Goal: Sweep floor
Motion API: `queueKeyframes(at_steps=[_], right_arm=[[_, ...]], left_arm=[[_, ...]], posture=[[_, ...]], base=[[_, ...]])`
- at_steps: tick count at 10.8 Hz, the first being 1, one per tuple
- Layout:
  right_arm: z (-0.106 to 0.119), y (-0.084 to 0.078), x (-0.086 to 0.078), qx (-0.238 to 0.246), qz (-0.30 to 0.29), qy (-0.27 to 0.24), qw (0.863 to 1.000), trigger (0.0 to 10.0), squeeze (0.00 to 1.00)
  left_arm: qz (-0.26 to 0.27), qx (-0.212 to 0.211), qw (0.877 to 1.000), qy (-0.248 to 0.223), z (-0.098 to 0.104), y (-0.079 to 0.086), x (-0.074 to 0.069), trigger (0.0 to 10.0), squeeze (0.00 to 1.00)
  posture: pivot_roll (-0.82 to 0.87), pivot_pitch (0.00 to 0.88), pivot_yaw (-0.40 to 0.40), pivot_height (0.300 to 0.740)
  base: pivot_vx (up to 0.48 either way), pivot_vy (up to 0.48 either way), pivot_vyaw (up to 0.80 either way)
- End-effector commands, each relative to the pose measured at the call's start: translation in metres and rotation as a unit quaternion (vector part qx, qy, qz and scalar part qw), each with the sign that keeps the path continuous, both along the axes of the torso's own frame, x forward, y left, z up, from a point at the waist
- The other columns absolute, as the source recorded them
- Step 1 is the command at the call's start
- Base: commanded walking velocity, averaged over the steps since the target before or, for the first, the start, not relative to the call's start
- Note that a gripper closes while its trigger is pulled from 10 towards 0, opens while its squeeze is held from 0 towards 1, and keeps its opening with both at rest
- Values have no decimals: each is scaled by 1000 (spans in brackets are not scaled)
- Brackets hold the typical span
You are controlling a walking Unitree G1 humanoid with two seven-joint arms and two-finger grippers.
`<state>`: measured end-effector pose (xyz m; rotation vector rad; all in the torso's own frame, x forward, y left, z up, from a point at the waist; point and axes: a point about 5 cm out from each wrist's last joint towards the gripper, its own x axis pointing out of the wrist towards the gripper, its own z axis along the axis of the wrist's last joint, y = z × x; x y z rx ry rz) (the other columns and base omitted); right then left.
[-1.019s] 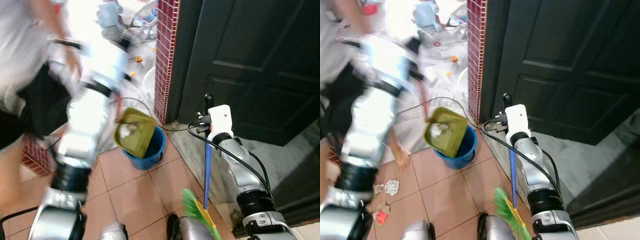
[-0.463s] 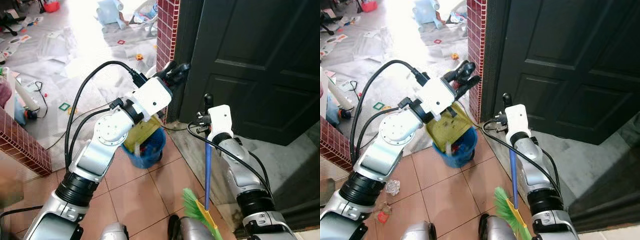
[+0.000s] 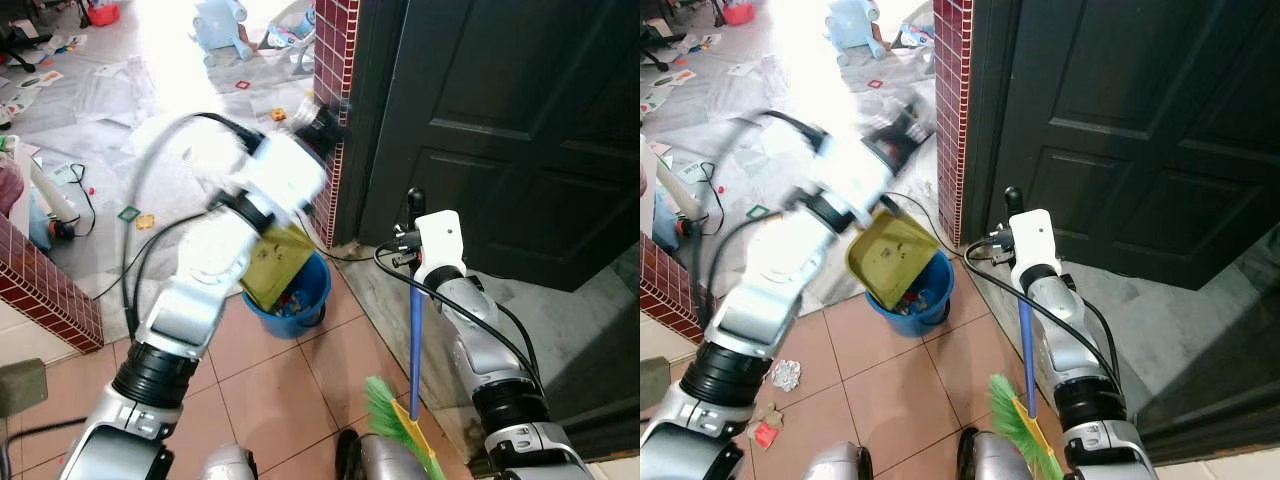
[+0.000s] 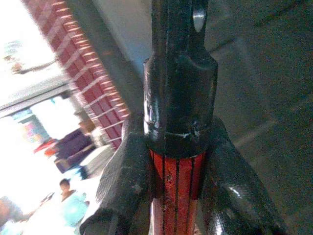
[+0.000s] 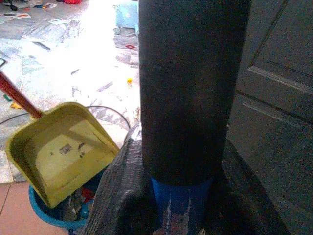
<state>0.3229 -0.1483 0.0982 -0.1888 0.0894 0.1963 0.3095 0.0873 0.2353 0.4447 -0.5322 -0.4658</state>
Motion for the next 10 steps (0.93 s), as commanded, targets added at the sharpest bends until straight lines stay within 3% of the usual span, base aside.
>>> queueKeyframes(at_steps=[1,2,3,4,5,6,8,10], right_arm=[[4,3,2,2,4,-10,1000,10000,0],[4,2,2,2,4,-10,1000,10000,0],[4,2,2,2,5,-10,1000,10000,0],[4,2,3,-2,7,-10,1000,10000,0],[4,2,3,-4,8,-10,1000,10000,0],[4,2,4,-6,8,-11,1000,10000,0],[5,0,4,-10,6,-12,1000,10000,0],[4,-2,5,-13,6,-10,1000,10000,0]], left_arm=[[32,-25,997,-64,29,10,-1,10000,0],[66,-60,993,-77,37,20,-1,10000,0],[72,-67,992,-83,39,23,0,10000,0],[110,-110,979,-131,60,38,-2,10000,0],[135,-124,971,-151,70,47,-2,10000,0],[172,-109,965,-164,73,57,1,10000,0],[256,-121,940,-189,77,86,0,10000,0],[306,-112,932,-158,63,101,6,10000,0]], posture=[[-65,86,5,740],[-63,86,3,740],[-63,86,-1,740],[-63,85,-5,740],[-63,85,-5,740],[-65,83,-6,740],[-70,83,-8,740],[-72,82,-10,740]], base=[[0,0,0],[0,0,0],[0,0,0],[0,0,0],[0,0,0],[0,0,0],[0,0,0],[0,0,0]])
